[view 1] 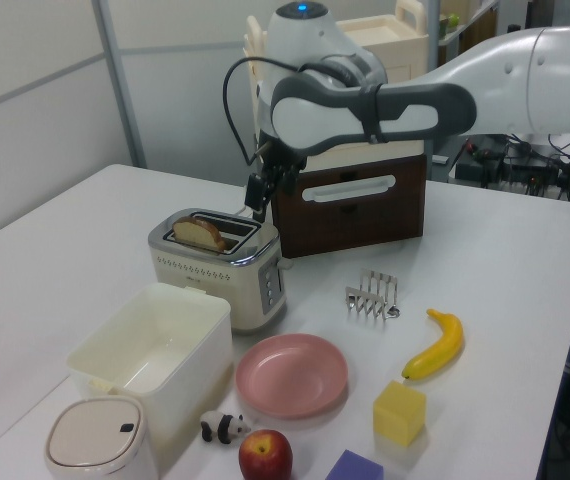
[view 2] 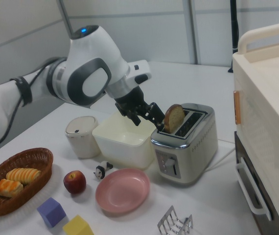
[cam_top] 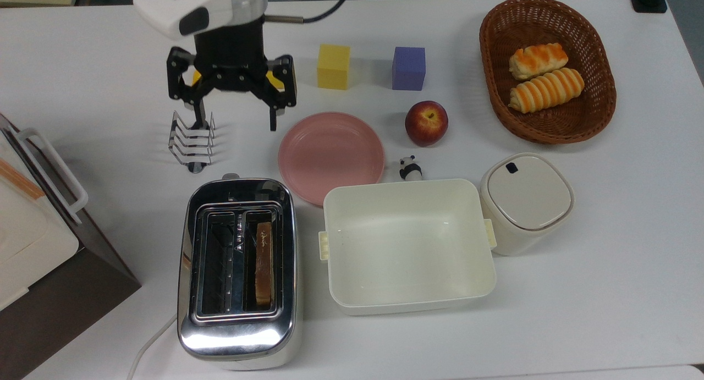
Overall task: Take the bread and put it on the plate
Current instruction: 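Move the open gripper over the toast slice in the toaster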
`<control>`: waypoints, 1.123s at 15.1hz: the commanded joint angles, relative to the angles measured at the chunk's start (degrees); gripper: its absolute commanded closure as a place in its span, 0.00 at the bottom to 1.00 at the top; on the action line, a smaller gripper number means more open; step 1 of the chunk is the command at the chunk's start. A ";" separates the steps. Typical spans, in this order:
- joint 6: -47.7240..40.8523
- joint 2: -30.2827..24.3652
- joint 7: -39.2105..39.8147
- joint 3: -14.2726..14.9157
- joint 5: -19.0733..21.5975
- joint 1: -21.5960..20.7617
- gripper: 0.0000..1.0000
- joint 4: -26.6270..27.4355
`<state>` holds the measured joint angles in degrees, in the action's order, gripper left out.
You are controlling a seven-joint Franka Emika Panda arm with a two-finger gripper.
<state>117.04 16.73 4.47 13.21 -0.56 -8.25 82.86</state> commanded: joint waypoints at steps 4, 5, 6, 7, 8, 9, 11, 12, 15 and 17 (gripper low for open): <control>0.38 4.54 -0.60 -0.11 -0.06 -0.10 0.00 -5.42; -0.84 4.71 -0.60 -0.11 -0.06 -0.01 0.00 -5.95; -2.24 4.71 -0.51 -0.11 -0.14 -0.01 0.00 -6.39; -2.35 4.71 -0.51 -0.11 -0.06 -0.10 0.00 -6.48; -2.43 4.71 -0.51 -0.11 -0.14 -0.10 0.00 -6.49; -2.35 4.80 -0.51 -0.02 -0.14 -0.10 0.00 -6.49; -1.82 5.42 -0.25 -0.11 -0.14 -0.01 0.00 -6.57; -1.65 5.59 -0.16 -0.11 -0.14 -0.01 0.00 -6.75; -1.38 6.12 0.01 -0.11 -0.14 -0.01 0.00 -7.28; -0.59 6.12 0.72 -0.11 -0.06 -0.01 0.00 -7.28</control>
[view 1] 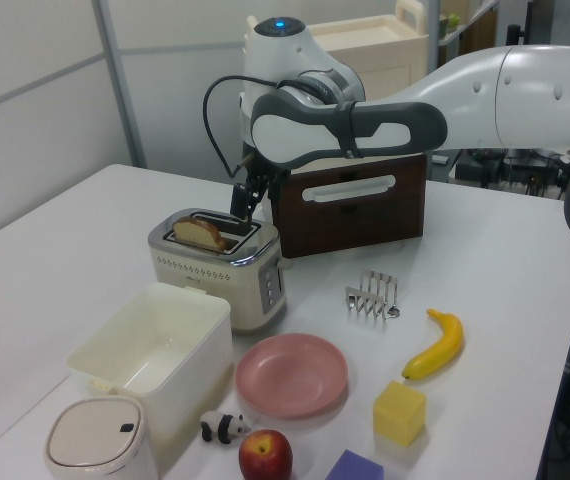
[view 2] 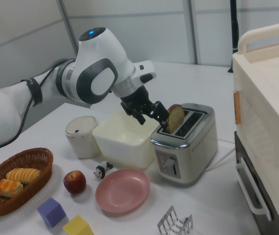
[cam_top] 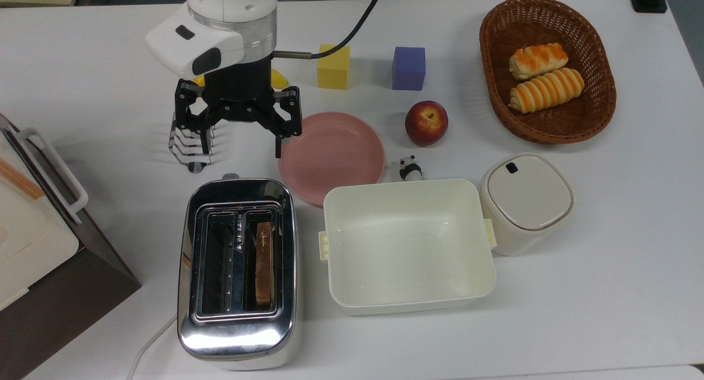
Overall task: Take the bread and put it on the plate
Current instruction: 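Move the open gripper over the toast slice in the toaster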
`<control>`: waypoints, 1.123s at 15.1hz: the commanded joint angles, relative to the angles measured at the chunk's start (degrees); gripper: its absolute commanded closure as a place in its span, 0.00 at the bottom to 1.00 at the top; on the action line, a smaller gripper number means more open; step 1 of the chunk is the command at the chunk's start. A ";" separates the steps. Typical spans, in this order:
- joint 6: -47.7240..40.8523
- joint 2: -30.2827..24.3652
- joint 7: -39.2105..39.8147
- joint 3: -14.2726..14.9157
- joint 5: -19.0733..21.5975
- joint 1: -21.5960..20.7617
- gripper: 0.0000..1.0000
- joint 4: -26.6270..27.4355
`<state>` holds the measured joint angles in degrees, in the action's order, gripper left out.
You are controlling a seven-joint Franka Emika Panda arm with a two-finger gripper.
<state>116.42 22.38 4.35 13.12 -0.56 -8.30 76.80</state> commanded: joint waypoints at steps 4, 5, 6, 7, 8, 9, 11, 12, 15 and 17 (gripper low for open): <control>5.29 1.87 0.92 -0.02 -0.06 0.04 0.00 -1.22; 6.61 2.66 0.84 -0.02 -0.06 0.04 0.00 -1.22; 7.76 2.84 0.92 -0.02 -0.06 0.04 0.00 -1.22; 8.99 3.36 0.92 -0.02 -0.06 0.04 0.00 -1.22; 9.96 3.89 0.92 -0.02 -0.06 -0.04 0.00 -1.30; 10.92 3.98 0.92 -0.02 -0.14 -0.04 0.00 -1.22; 11.37 4.07 1.10 -0.02 -0.14 -0.04 0.00 -1.22; 11.37 4.16 1.62 -0.02 -0.14 -0.13 0.00 -1.22; 12.42 4.16 4.52 -0.11 -0.14 -0.22 0.00 -1.22; 14.88 4.77 4.97 -0.20 -0.14 -0.48 0.00 -0.95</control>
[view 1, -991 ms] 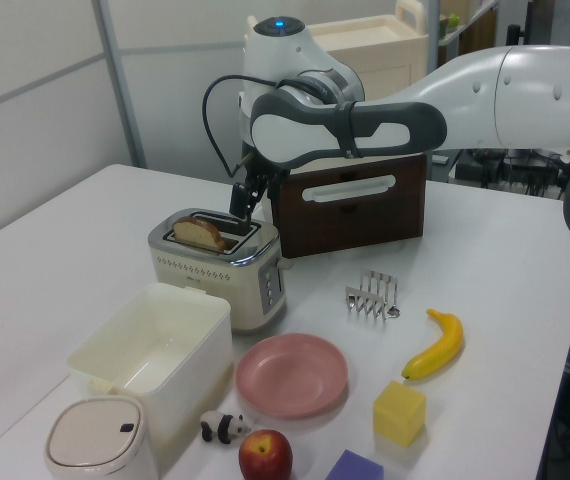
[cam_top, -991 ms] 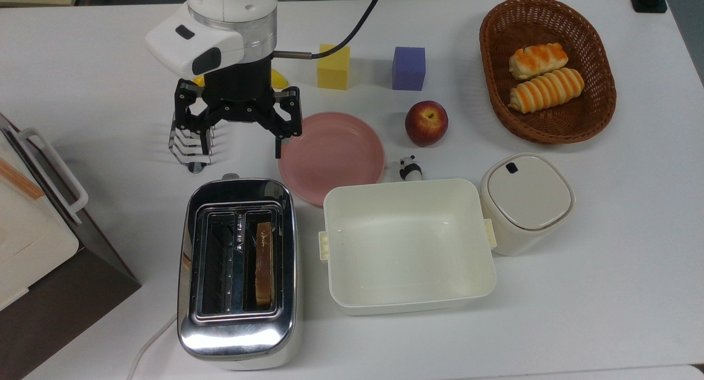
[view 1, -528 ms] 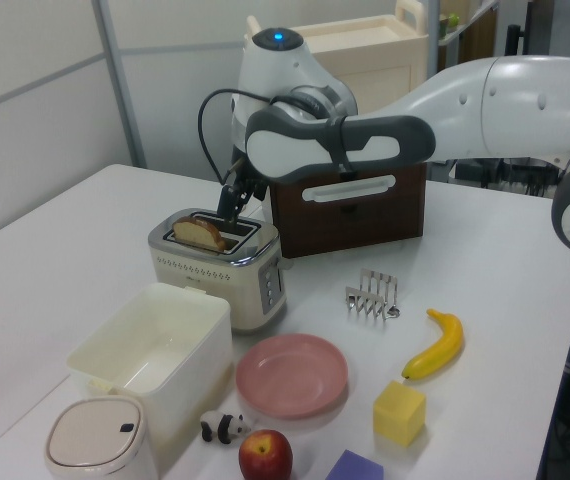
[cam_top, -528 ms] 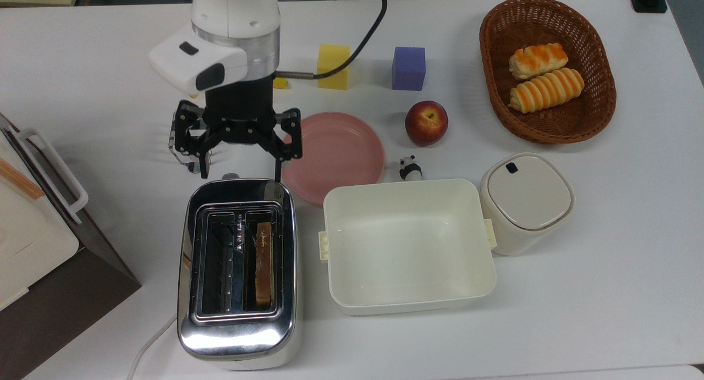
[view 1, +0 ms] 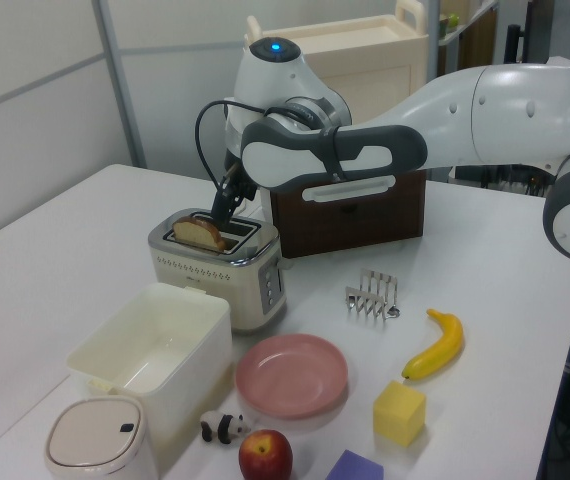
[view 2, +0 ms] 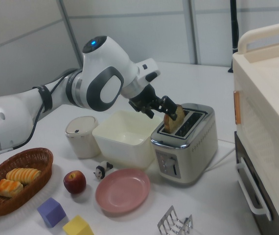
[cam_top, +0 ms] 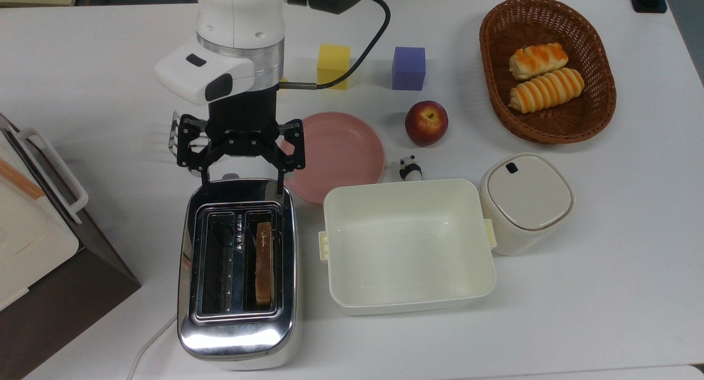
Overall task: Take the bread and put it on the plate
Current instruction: 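Lower the gripper onto the toast slice and close on its crust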
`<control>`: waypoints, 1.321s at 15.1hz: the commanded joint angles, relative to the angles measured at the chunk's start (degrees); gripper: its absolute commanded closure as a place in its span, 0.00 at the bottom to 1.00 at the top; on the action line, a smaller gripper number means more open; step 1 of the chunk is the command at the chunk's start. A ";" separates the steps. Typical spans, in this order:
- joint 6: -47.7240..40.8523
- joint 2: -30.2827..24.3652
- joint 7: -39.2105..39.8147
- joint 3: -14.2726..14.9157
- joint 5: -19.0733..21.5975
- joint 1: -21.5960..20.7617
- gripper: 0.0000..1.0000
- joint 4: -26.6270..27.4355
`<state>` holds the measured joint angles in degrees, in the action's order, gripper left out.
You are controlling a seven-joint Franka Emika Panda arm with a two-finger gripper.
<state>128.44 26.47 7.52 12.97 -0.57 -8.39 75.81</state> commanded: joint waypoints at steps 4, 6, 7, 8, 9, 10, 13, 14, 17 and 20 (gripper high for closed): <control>2.78 0.69 1.70 -0.23 -0.22 -1.45 0.00 0.39; 2.78 0.86 1.79 -0.23 -0.22 -1.54 0.00 0.74; 2.78 1.39 1.79 -0.23 -0.13 -1.54 0.00 0.74; 2.87 1.57 1.79 -0.23 -0.22 -1.71 0.00 0.65; 2.96 1.92 1.79 -0.23 -0.22 -1.72 0.00 0.65; 2.96 2.09 1.88 -0.32 -0.22 -1.72 0.00 0.65; 3.13 2.45 1.97 -0.23 -0.22 -1.28 0.00 0.30; 3.13 2.45 2.05 -0.23 -0.22 -1.28 0.00 0.22; 3.22 2.45 2.67 -0.23 -0.22 -1.10 0.00 0.13; 6.55 3.32 2.67 -0.23 -0.22 -0.93 0.00 0.13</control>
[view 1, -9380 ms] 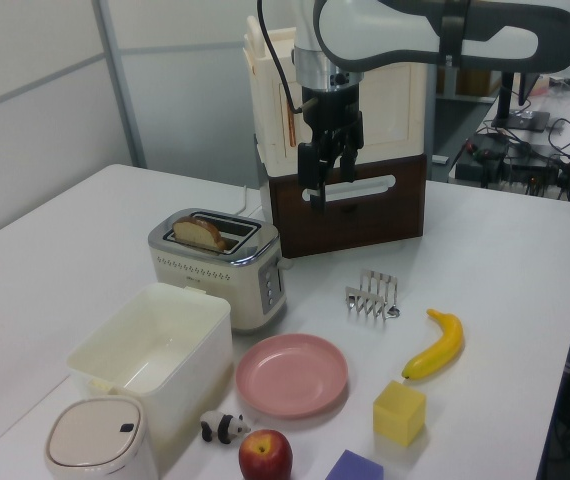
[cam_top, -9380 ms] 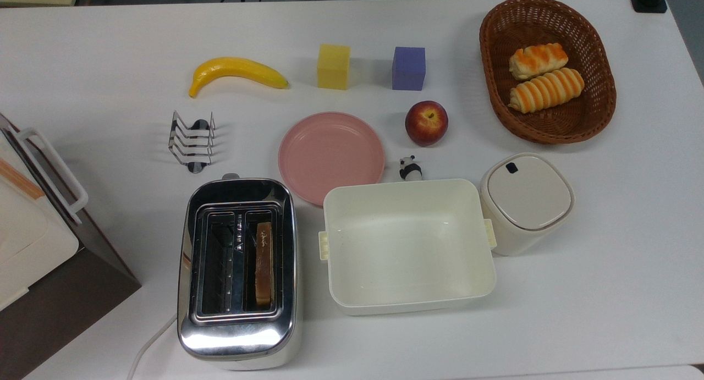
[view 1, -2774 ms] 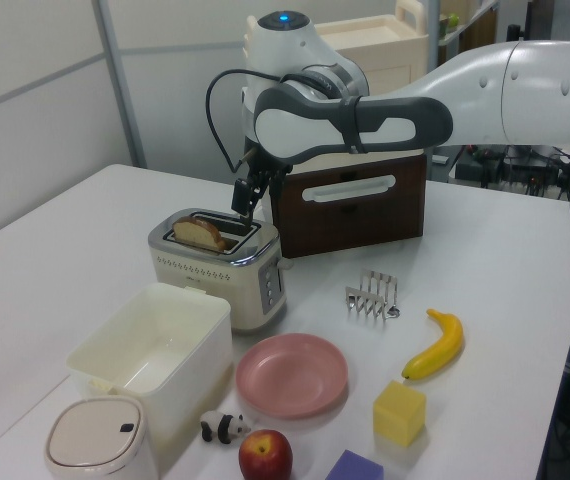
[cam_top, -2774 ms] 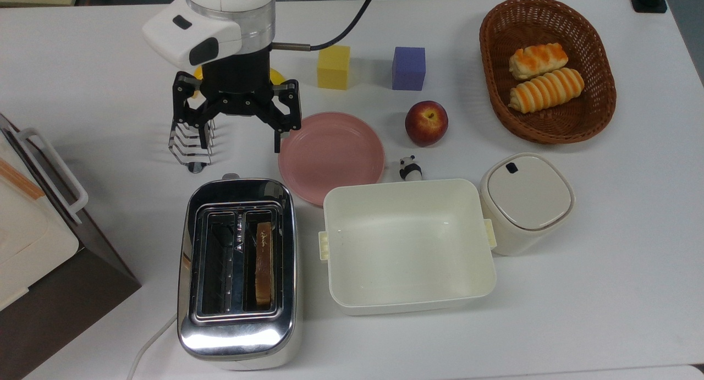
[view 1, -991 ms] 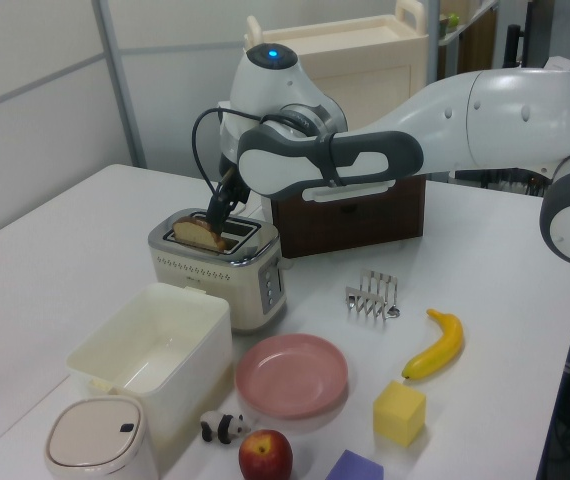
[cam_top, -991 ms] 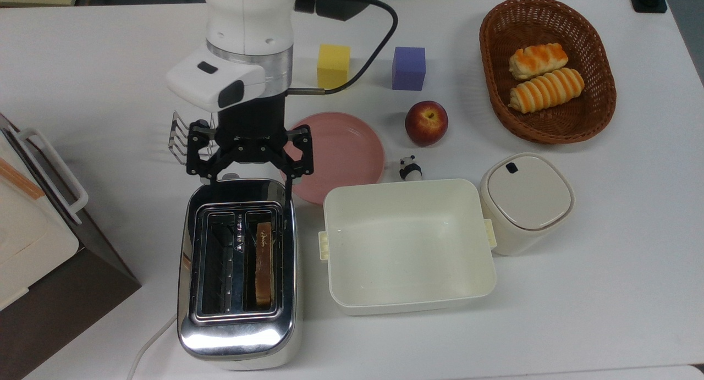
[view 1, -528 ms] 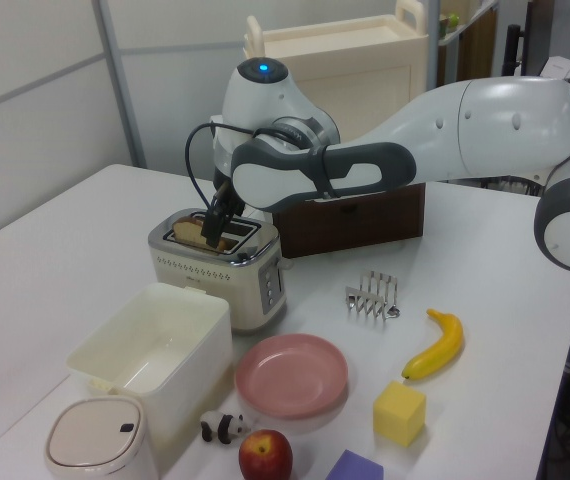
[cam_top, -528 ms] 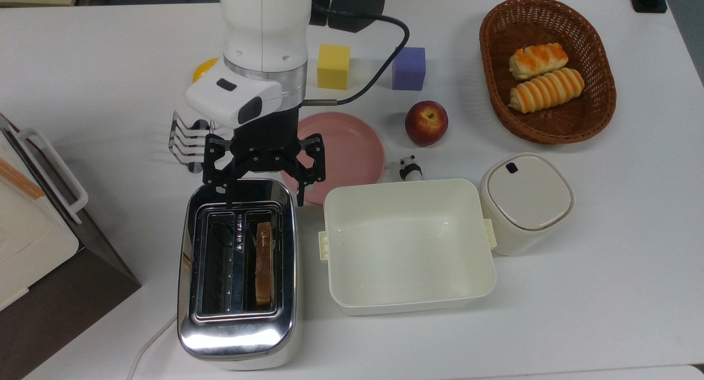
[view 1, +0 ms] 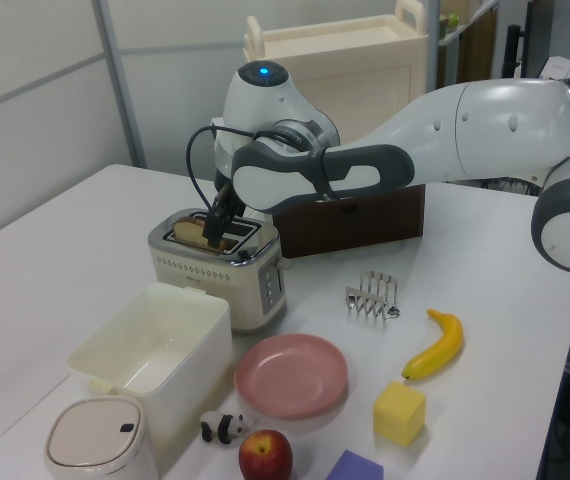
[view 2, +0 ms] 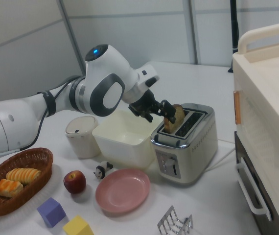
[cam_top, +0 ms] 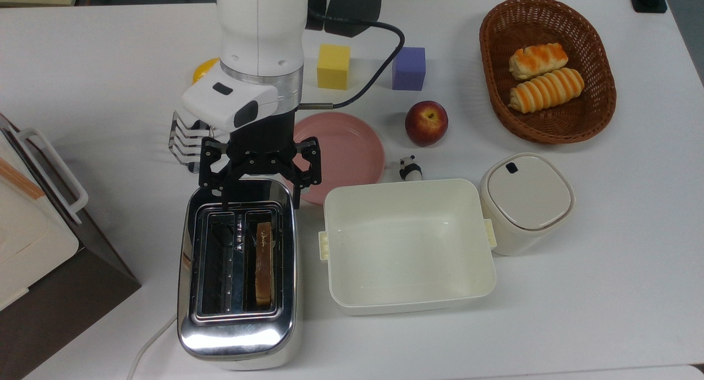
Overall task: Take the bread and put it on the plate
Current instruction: 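Lower the gripper onto the toast slice and close on its crust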
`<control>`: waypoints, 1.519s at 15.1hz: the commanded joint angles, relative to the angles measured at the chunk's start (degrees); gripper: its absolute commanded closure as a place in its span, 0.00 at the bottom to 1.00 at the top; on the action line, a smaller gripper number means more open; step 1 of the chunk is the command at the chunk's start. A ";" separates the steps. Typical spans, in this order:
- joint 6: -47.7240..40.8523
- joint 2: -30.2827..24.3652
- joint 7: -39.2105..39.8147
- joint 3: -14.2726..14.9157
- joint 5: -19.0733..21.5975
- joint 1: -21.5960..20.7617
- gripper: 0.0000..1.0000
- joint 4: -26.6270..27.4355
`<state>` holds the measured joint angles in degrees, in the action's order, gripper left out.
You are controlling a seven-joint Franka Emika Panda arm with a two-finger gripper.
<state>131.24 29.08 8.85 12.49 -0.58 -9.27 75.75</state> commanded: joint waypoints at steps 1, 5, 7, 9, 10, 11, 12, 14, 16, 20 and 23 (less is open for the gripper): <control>4.02 0.89 1.43 0.26 -0.21 -0.05 0.00 0.19; 4.28 1.07 1.52 0.34 -0.21 -0.05 0.04 0.19; 4.28 1.07 1.52 0.26 -0.21 -0.05 0.06 0.19; 4.28 1.07 1.52 0.34 -0.21 -0.05 0.17 0.19; 4.28 1.07 1.52 0.26 -0.21 0.04 0.19 0.19; 4.28 1.07 1.43 0.26 -0.21 0.04 0.19 0.28; 4.28 1.07 1.52 0.26 -0.21 0.12 0.17 0.28; 4.37 1.25 2.48 0.26 -0.21 0.39 0.13 0.19; 4.46 1.69 2.75 0.26 -0.21 0.65 0.13 -0.59; 4.46 2.83 2.84 0.26 -0.21 1.09 0.14 -2.01; 4.37 2.74 2.75 0.26 -0.12 1.00 0.31 -1.66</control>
<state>134.56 31.15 10.64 12.56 -0.62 -8.21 74.86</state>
